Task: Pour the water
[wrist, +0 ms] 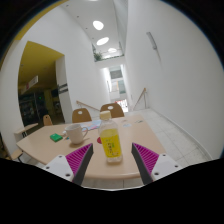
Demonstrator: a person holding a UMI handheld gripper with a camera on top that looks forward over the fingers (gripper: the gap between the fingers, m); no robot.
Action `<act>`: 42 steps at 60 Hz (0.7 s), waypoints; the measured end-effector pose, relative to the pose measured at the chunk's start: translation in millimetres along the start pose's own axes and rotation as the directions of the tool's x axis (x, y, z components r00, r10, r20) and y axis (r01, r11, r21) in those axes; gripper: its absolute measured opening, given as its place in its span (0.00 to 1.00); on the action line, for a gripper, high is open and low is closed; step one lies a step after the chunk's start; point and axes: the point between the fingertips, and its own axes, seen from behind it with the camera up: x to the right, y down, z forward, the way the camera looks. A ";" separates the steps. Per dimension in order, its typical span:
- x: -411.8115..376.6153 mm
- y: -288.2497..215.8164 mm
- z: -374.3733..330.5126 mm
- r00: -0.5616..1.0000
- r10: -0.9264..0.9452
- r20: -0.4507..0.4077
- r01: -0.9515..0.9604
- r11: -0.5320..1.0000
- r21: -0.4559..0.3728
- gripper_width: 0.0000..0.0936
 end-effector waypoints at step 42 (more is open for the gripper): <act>0.5 -22.5 135.4 0.981 -0.104 -0.163 0.122 0.987 0.108 0.41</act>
